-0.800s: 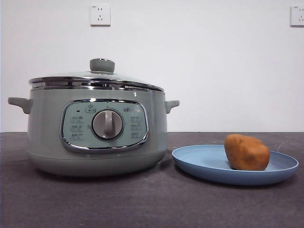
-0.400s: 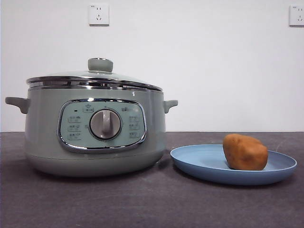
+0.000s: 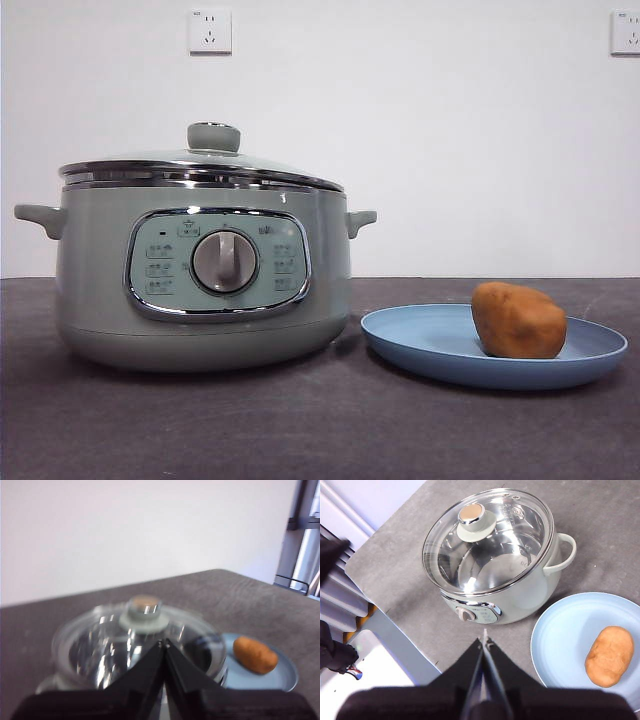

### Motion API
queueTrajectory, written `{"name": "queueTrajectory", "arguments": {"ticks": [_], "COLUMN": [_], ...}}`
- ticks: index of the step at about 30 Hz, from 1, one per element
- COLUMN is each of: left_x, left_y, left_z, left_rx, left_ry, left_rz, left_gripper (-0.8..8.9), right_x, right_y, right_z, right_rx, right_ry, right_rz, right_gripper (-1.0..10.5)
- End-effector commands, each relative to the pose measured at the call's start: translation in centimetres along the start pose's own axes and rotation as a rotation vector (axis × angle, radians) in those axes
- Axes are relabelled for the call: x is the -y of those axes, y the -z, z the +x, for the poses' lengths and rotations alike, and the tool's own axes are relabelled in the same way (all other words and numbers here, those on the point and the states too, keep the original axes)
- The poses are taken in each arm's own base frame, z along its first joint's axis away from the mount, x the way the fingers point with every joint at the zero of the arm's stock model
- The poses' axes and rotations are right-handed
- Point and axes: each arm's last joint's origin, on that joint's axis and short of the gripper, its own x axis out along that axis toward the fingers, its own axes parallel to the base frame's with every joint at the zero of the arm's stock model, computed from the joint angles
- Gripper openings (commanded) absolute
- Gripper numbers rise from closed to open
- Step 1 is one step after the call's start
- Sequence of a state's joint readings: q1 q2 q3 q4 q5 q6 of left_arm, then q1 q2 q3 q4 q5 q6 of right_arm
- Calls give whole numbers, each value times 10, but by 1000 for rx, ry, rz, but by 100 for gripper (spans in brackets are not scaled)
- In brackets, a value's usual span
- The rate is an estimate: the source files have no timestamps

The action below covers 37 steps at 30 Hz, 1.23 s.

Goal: Take the potato out from the steamer,put the potato on the plate,close the lid

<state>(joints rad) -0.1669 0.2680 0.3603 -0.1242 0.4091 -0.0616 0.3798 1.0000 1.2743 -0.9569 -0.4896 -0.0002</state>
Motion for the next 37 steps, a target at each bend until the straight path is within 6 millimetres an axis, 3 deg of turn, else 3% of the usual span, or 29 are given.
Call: {"name": "queueTrajectory", "arguments": {"ticks": [1, 7, 15, 23, 37], "left_x": [-5, -13, -17, -21, -21], "left_y": [25, 66, 90, 105, 104], "left_z": [-1, -4, -4, -5, -5], "left_rx": [14, 20, 2, -96, -92], "left_ry": [-65, -212, -273, -391, -387], "left_rz": [-56, -110, -143, -177, -172], "left_gripper": [-3, -3, -3, -3, -3], "right_x": [0, 0, 0, 0, 0], "right_y": [0, 0, 0, 0, 0], "right_z": [0, 0, 0, 0, 0], "right_rx": [3, 3, 3, 3, 3], "right_ry": [0, 0, 0, 0, 0], "right_rz": [-10, -10, -10, -10, -10], "right_gripper": [-1, -1, -1, -1, -1]}}
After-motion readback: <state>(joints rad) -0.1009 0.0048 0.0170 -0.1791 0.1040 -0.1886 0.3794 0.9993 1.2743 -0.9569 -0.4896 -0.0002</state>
